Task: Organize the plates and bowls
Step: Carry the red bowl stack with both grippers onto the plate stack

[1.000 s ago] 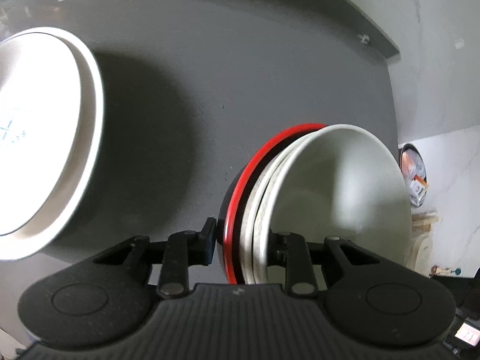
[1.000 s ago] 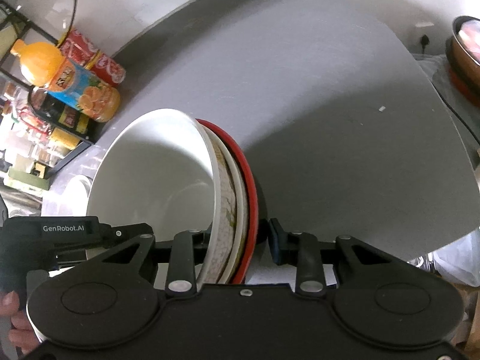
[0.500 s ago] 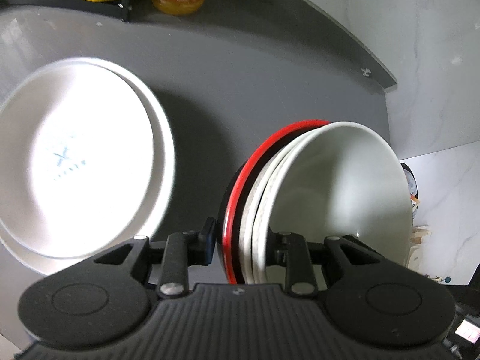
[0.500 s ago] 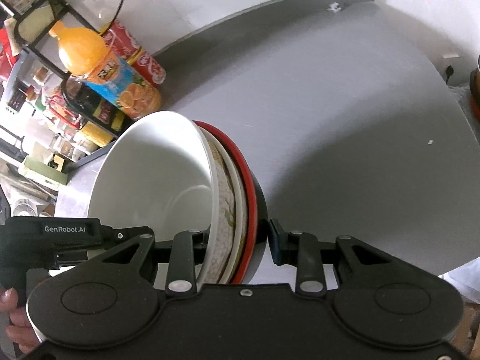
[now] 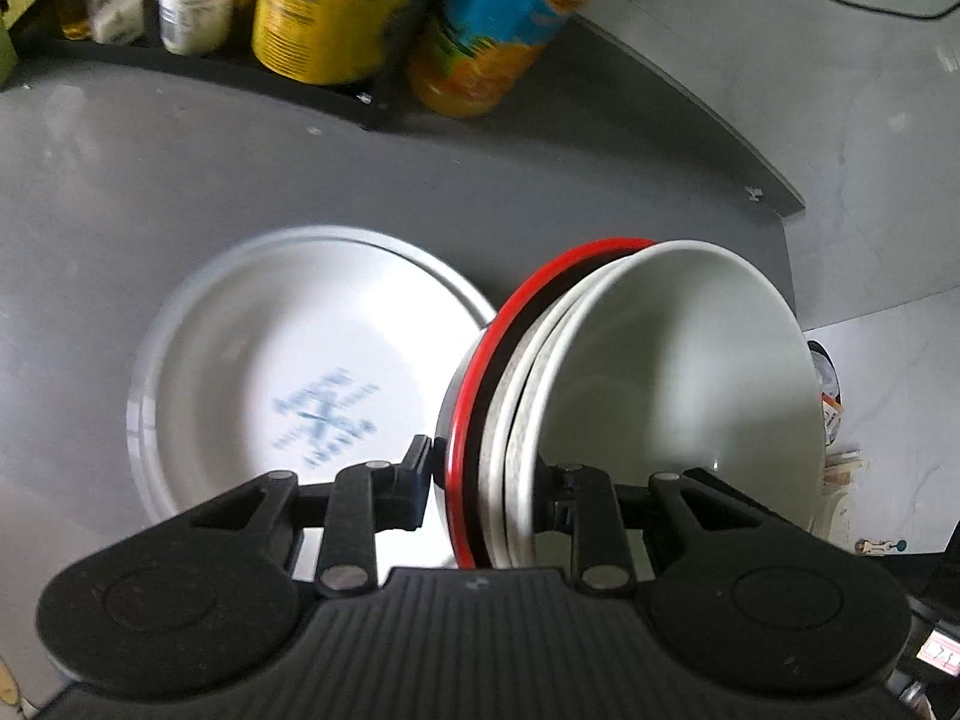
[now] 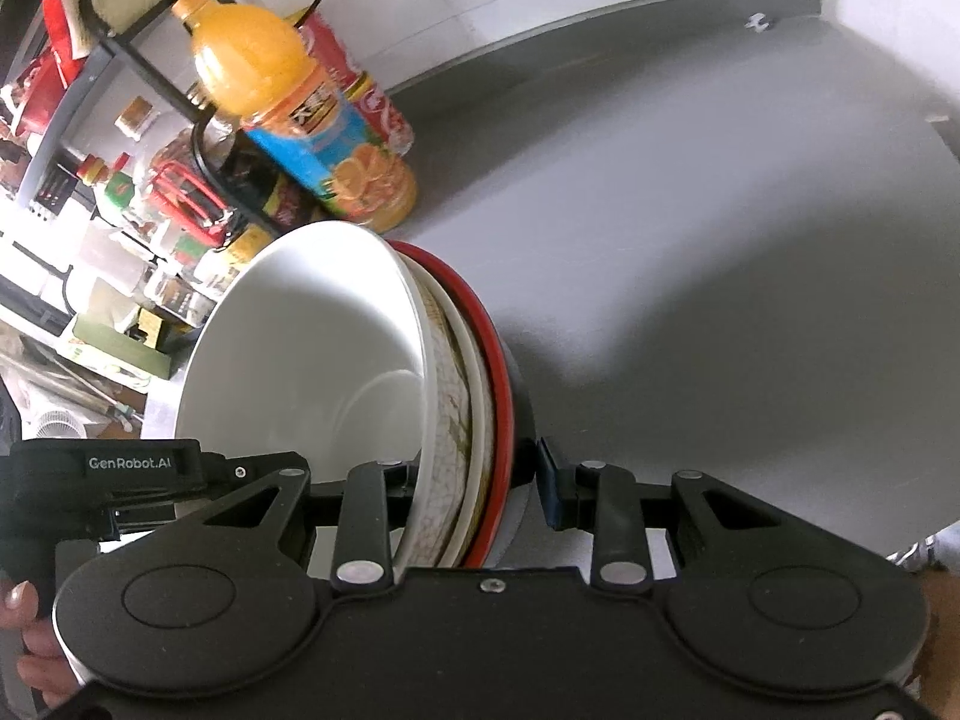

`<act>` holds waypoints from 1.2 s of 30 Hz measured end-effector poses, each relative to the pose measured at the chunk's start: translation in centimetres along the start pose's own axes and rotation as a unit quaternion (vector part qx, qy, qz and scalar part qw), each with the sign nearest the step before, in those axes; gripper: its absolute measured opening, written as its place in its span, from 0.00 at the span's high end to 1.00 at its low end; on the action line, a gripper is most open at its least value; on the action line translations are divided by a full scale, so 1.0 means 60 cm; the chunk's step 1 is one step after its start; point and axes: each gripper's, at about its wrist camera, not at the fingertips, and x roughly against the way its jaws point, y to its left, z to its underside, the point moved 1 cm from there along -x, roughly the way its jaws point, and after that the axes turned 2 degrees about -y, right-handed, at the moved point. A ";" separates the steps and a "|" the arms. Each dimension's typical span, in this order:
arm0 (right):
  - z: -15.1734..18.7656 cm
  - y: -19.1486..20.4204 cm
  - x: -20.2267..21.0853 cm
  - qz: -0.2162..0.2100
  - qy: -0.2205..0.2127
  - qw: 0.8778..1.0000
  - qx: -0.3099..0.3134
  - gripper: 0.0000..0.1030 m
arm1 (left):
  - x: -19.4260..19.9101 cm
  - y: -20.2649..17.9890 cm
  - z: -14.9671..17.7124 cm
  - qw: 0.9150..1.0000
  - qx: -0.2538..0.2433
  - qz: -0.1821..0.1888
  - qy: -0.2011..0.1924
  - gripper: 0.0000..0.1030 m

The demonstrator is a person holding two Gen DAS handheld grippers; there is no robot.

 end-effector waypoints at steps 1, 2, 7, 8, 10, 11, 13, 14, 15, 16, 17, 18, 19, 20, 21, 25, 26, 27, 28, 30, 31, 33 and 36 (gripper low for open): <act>0.003 0.006 -0.002 -0.001 0.001 1.000 -0.002 0.71 | 0.005 0.010 -0.003 1.000 0.001 0.001 -0.001 0.74; 0.006 0.013 -0.004 -0.001 0.002 1.000 -0.002 0.71 | 0.010 0.021 -0.005 1.000 0.001 0.004 -0.002 0.74; 0.025 0.047 -0.022 0.003 0.008 1.000 -0.003 0.71 | 0.015 0.060 -0.011 1.000 0.001 0.003 0.007 0.75; 0.028 0.050 -0.025 0.003 0.009 1.000 -0.007 0.71 | 0.016 0.067 -0.012 1.000 0.001 0.004 0.009 0.74; 0.033 0.059 -0.027 0.005 0.008 1.000 -0.009 0.71 | 0.018 0.079 -0.013 1.000 0.001 0.005 0.011 0.74; 0.035 0.064 -0.027 0.006 0.005 1.000 -0.009 0.71 | 0.018 0.085 -0.013 1.000 0.001 0.007 0.011 0.74; 0.037 0.070 -0.031 0.006 0.003 1.000 -0.016 0.70 | 0.021 0.095 -0.014 1.000 0.000 0.008 0.013 0.74; 0.038 0.073 -0.034 0.008 0.003 1.000 -0.019 0.70 | 0.021 0.099 -0.017 1.000 -0.001 0.008 0.016 0.74; 0.041 0.077 -0.036 0.010 0.003 1.000 -0.021 0.71 | 0.021 0.103 -0.019 1.000 -0.005 0.007 0.019 0.75; 0.043 0.082 -0.038 0.013 0.003 1.000 -0.021 0.71 | 0.022 0.106 -0.020 1.000 -0.007 0.006 0.020 0.75; 0.046 0.087 -0.040 0.014 0.003 1.000 -0.019 0.71 | 0.023 0.111 -0.022 1.000 -0.009 0.004 0.020 0.75; 0.050 0.090 -0.041 0.015 0.004 1.000 -0.020 0.71 | 0.024 0.114 -0.024 1.000 -0.011 0.004 0.020 0.75; 0.053 0.094 -0.045 0.015 0.006 1.000 -0.021 0.71 | 0.025 0.118 -0.026 1.000 -0.011 0.003 0.020 0.75; 0.056 0.096 -0.048 0.016 0.007 1.000 -0.022 0.71 | 0.026 0.122 -0.028 1.000 -0.012 0.004 0.021 0.75; 0.059 0.098 -0.050 0.017 0.008 1.000 -0.024 0.71 | 0.026 0.126 -0.030 1.000 -0.013 0.005 0.022 0.75; 0.063 0.104 -0.057 0.023 0.004 0.999 -0.038 0.71 | 0.022 0.142 -0.037 0.999 -0.017 0.010 0.031 0.74; 0.062 0.106 -0.058 0.025 0.003 0.999 -0.040 0.71 | 0.021 0.145 -0.038 0.999 -0.019 0.011 0.033 0.74; 0.063 0.107 -0.059 0.027 0.003 0.999 -0.042 0.71 | 0.020 0.148 -0.038 0.999 -0.021 0.012 0.036 0.75; 0.063 0.109 -0.060 0.030 0.002 0.999 -0.043 0.71 | 0.019 0.151 -0.039 0.999 -0.022 0.013 0.038 0.75; 0.064 0.112 -0.063 0.033 0.003 0.998 -0.048 0.71 | 0.018 0.157 -0.041 0.999 -0.026 0.015 0.042 0.74; 0.065 0.112 -0.064 0.034 0.003 0.998 -0.049 0.71 | 0.017 0.160 -0.042 0.999 -0.027 0.015 0.043 0.74; 0.067 0.115 -0.066 0.038 0.002 0.998 -0.054 0.71 | 0.015 0.166 -0.046 0.998 -0.028 0.018 0.046 0.74; 0.068 0.118 -0.071 0.046 0.003 0.997 -0.066 0.71 | 0.010 0.173 -0.050 0.998 -0.030 0.021 0.055 0.74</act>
